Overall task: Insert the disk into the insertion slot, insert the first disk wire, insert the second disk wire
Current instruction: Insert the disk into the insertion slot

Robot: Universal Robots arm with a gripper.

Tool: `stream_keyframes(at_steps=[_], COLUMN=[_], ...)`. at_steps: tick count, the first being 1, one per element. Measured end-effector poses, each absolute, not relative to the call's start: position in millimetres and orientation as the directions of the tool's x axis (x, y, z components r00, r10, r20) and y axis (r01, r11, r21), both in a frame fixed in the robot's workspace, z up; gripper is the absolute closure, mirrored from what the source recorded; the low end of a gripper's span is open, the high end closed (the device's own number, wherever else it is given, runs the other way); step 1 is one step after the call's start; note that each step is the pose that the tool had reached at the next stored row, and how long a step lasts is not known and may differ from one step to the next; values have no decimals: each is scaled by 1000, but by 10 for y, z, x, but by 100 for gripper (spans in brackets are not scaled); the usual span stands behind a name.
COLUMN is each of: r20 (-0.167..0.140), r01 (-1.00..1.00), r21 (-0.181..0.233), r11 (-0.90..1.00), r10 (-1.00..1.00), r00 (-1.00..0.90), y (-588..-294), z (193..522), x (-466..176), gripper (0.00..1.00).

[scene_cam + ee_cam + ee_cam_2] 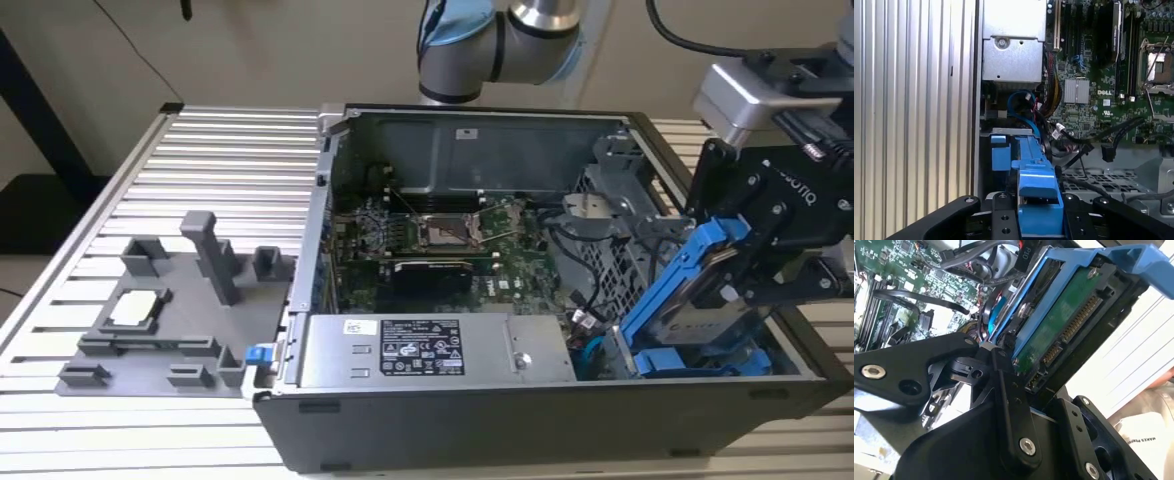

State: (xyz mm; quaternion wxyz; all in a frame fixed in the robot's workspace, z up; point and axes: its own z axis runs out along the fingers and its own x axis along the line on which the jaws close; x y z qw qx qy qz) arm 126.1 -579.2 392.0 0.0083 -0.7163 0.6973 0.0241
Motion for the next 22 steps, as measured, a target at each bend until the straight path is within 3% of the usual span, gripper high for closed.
stream_keyframes(at_steps=[22], r20=[-47], r01=[-999], r21=[23], r11=[-31], r10=[-998], r00=[30], y=[-5793], z=[3527], x=[1285], gripper=[67])
